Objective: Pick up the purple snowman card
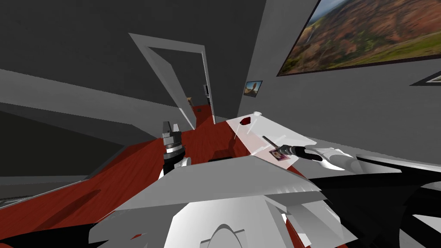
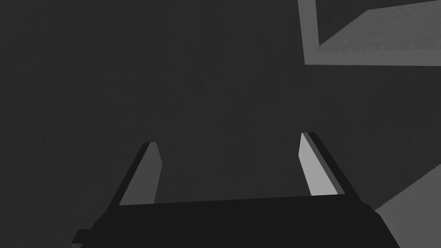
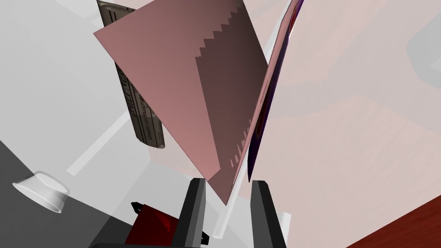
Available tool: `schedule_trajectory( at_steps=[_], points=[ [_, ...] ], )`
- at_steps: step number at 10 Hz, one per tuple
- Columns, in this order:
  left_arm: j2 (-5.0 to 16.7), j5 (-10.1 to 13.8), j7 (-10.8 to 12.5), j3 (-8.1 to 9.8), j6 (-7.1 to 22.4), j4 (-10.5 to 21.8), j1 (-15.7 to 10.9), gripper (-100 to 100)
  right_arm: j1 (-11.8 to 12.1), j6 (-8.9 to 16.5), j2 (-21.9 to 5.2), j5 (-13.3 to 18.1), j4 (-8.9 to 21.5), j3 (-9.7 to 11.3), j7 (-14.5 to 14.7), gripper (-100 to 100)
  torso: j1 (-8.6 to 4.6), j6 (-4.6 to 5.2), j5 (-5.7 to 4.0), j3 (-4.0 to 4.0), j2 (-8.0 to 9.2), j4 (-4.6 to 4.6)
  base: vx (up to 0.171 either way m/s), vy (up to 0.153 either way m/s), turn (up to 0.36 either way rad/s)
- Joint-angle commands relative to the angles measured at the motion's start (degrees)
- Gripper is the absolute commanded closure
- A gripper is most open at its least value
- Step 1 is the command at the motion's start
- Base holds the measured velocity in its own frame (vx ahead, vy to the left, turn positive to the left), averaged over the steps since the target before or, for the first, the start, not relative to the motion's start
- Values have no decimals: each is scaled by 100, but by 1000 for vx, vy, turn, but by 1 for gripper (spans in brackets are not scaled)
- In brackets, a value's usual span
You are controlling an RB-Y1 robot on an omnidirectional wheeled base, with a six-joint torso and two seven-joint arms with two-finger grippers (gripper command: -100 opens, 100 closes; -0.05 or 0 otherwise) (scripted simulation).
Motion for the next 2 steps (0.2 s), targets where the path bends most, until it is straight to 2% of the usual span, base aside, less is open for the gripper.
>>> schedule_trajectory(
  at_steps=[1, 2],
  points=[
    [0, 0, 0, 0, 0, 0, 0, 0, 0, 0, 0, 0, 0, 0, 0, 100, 0, 0, 0, 0, 0, 0, -8, 18, -15],
    [0, 0, 0, 0, 0, 0, 0, 0, -1, -10, -7, 0, 0, 5, -8, 0, -5, -3, -2, -1, -3, 0, 0, 0, 0]
  ],
)
